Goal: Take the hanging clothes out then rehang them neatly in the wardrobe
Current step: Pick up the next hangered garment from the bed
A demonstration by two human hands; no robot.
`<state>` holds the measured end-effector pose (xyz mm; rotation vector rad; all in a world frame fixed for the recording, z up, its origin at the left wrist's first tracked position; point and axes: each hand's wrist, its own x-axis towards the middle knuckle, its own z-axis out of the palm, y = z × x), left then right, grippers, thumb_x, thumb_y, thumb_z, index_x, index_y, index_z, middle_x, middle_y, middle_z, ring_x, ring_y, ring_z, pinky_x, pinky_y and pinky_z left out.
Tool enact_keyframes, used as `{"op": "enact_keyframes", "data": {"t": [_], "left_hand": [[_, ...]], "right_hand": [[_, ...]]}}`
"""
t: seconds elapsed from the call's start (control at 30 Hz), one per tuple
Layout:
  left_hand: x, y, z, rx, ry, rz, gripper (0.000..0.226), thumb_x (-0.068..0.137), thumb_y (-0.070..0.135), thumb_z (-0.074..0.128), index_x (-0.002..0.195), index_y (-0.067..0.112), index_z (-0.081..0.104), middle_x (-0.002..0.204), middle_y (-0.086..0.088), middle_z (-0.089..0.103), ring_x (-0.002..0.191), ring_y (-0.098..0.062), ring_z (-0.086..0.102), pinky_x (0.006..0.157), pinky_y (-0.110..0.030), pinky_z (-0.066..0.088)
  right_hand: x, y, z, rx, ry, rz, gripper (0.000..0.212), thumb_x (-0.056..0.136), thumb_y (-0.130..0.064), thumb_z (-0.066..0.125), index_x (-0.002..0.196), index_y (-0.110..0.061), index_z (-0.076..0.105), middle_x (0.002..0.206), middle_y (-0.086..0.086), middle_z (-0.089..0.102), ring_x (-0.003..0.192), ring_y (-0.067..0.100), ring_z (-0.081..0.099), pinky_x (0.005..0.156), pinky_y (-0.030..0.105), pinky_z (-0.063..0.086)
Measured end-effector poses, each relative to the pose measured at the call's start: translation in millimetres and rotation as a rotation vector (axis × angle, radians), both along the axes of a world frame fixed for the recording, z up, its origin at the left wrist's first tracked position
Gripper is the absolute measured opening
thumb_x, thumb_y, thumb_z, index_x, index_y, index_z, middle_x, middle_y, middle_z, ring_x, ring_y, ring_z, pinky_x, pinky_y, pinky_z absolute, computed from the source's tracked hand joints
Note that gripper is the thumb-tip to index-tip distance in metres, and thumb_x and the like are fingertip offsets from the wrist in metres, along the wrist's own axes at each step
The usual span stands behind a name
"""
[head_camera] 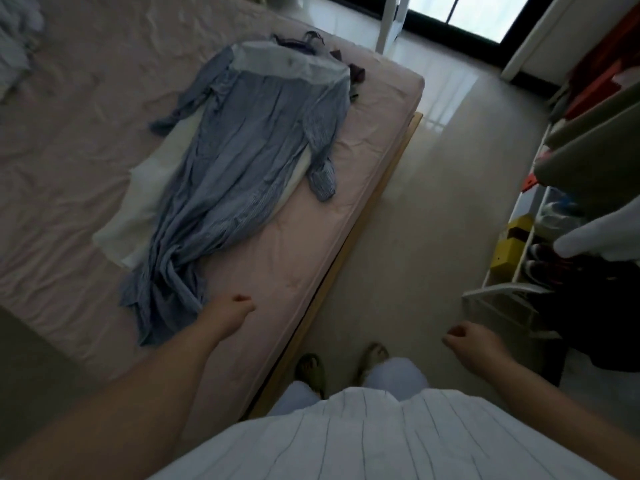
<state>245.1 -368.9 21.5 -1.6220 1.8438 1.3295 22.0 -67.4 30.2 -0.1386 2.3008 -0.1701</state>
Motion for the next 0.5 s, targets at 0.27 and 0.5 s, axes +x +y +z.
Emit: {"op": "enact_keyframes", "data": {"t": [0.27,0.5], "left_hand": [[-65.2,-2.1,-11.2,0.075,-0.123,0.243,0.014,0.091,0.019,0.052,0.079,0.014,0.055,0.081,-0.005,0.054,0.074,-0.019,0.05,0.065,-0.027,0.036],[-158.8,-16.6,-8.7,0.046,-0.124,0.405,0.032,0.092,0.017,0.048,0.061,0.025,0.048,0.074,0.003,0.052,0.07,-0.016,0.048,0.064,-0.025,0.034]], "right_hand": [[-158.2,-81.2,-23.4,0.001,-0.055,0.253,0.015,0.089,-0.025,0.055,0.081,-0.015,0.063,0.084,0.011,0.066,0.077,0.023,0.059,0.066,0.03,0.044],[-300.2,-174.6,-23.6,0.032,-0.026,0.439,0.02,0.088,-0.025,0.058,0.094,-0.008,0.066,0.083,0.008,0.058,0.079,0.023,0.052,0.065,0.026,0.037]]}}
